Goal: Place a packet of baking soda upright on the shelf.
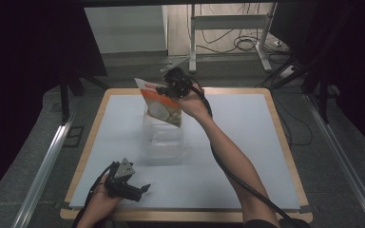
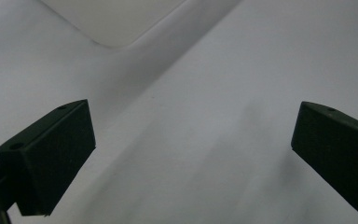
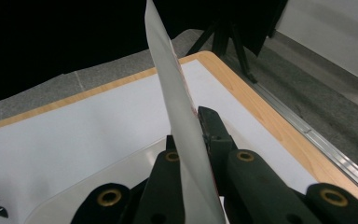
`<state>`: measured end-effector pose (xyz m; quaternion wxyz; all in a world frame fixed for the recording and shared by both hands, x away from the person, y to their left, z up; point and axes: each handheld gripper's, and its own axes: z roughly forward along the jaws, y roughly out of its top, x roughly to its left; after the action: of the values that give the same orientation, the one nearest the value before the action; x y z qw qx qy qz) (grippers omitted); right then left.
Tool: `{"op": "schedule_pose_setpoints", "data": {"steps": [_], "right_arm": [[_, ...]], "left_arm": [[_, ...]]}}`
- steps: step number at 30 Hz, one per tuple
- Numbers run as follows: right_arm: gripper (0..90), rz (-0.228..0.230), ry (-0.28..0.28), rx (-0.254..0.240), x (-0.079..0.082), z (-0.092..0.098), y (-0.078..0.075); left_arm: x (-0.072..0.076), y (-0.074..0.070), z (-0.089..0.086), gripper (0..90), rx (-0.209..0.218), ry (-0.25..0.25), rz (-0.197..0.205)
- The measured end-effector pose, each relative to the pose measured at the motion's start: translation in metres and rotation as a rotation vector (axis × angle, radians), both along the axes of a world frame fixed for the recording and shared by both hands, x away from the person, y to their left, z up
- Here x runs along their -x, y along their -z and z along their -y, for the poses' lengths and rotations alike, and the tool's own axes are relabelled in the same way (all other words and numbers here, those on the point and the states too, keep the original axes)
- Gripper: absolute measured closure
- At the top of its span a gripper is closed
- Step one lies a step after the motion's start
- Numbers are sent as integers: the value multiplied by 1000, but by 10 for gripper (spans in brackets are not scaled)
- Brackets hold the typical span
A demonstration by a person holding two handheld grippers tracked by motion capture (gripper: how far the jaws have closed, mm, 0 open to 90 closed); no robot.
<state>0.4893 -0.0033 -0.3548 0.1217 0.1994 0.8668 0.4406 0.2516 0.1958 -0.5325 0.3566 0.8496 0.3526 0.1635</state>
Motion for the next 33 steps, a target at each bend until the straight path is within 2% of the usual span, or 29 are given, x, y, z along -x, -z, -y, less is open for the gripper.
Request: {"op": "schedule_pose_setpoints", "data": {"steps": [9,13,18,21,22,27,33], "right_arm": [[872,-29,-21,-25,8,9,5],[868,-31,-33,3,12,7,8],[866,-52,-20,-18,7,6,20],[866,-69,-13,-7,4,3,29],[865,-82,-11,1,2,2,38],[861,-99,7,-7,-3,3,52],[854,-87,35,39,-5,10,57]], "left_arm": [[0,1,1,0,-8,4,-2],[0,1,1,0,-6,3,-2],[0,0,1,0,-8,4,0],[0,0,1,0,-5,3,-1],[0,0,1,0,-5,3,0],[0,0,1,0,-7,1,6],[0,0,1,0,-13,1,9]]}}
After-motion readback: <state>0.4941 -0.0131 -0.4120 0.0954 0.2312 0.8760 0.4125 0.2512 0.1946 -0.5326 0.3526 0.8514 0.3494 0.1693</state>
